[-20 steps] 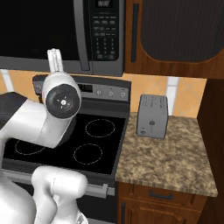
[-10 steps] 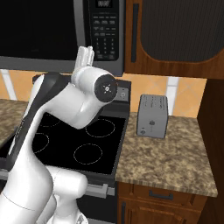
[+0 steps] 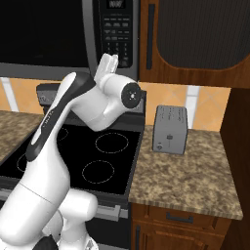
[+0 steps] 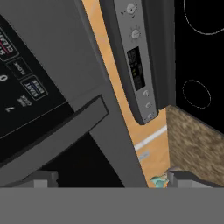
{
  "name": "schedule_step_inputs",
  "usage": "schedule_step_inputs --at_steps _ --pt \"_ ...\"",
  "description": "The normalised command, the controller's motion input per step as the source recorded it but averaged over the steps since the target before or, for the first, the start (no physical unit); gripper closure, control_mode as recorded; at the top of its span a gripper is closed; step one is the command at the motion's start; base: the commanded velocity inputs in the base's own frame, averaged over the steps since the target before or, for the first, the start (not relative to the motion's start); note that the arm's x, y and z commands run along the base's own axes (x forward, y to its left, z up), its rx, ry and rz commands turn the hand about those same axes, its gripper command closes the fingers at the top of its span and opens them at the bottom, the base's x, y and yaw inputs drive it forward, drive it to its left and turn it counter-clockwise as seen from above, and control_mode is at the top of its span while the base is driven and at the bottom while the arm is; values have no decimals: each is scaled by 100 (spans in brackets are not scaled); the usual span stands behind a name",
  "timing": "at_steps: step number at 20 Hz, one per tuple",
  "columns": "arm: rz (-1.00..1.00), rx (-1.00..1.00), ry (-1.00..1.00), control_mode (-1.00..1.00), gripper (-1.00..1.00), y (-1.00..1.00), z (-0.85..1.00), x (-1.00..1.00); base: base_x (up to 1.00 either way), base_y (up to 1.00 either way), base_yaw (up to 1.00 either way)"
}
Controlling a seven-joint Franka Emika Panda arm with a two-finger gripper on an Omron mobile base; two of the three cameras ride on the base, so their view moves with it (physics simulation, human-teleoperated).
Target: Pick the lime from the sink and place it in the bowl. Then pick the bowl and place it in the microwave. Then close the microwave door and press the start button.
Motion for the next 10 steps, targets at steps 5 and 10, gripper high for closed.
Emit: schedule_step_inputs --at_steps 5,10 --pt "0 4 0 -100 -100 0 -1 43 0 0 0" --pt "0 2 0 -100 -100 0 0 31 0 0 0"
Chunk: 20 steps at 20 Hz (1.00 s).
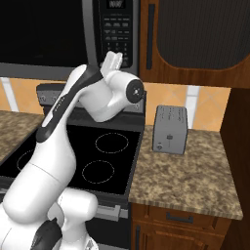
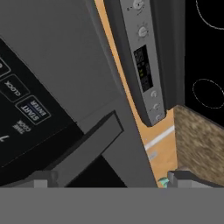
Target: Pick the lime from the sink and place it in the bowl. Then pick the bowl and place it in the microwave. Then close the microwave door and press the start button.
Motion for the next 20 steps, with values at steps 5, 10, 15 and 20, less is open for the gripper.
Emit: schedule_step_inputs --at_steps 5,10,15,20 --pt "0 2 0 -100 -100 -2 -1 15 0 0 0" --pt "0 2 1 -100 -100 -4 -4 9 0 0 0" --pt "0 3 1 -100 -100 -5 -6 6 0 0 0" --pt "0 2 0 -100 -100 -7 -2 19 0 0 0"
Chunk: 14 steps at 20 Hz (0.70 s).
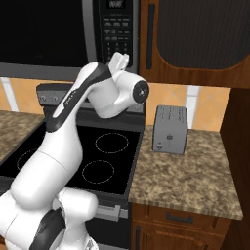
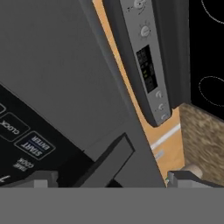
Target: Pick the lime from the sink and place it in the bowl. Then pick the bowl and place it in the microwave. Then close the microwave door and press the start button.
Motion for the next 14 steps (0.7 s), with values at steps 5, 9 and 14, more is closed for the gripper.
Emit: schedule_step_inputs --at_steps 5,9,14 --pt "0 3 0 -100 -100 -10 -1 33 0 0 0" --pt "0 2 0 -100 -100 -4 -10 41 0 0 0" --pt "0 3 3 -100 -100 0 -26 74 0 0 0"
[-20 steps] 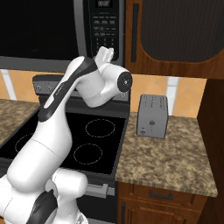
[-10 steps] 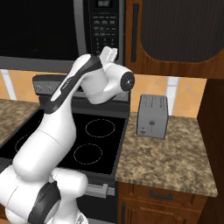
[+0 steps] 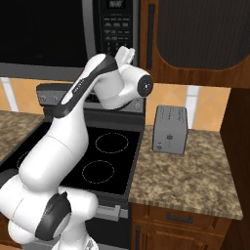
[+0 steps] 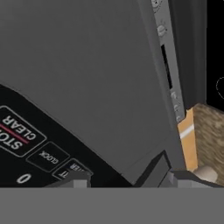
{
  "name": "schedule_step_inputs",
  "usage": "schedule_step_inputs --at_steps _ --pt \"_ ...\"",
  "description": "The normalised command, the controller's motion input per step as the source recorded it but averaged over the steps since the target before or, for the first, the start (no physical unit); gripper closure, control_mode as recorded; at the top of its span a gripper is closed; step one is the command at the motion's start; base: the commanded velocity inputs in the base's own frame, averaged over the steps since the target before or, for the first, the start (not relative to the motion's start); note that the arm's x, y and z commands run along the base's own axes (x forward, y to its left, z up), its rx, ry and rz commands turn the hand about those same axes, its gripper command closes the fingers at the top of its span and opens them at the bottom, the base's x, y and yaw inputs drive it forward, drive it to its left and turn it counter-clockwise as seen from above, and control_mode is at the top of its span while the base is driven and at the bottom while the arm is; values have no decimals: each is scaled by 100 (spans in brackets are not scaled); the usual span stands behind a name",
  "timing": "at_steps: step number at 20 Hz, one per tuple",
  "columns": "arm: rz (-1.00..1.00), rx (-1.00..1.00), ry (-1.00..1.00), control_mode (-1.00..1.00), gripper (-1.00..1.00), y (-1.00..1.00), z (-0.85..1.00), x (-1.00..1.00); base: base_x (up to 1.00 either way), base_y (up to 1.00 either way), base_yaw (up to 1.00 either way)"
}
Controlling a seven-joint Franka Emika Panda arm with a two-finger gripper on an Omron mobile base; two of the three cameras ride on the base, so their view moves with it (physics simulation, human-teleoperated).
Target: Pick the lime from the sink and place it in the bowl. Then pick the bowl and place it in the microwave. Then close the microwave door and press the start button.
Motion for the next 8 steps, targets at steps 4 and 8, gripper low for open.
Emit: schedule_step_inputs --at_steps 4,8 --pt "0 0 0 -100 -100 13 -36 16 0 0 0" --pt "0 0 -5 -100 -100 47 -25 -86 0 0 0"
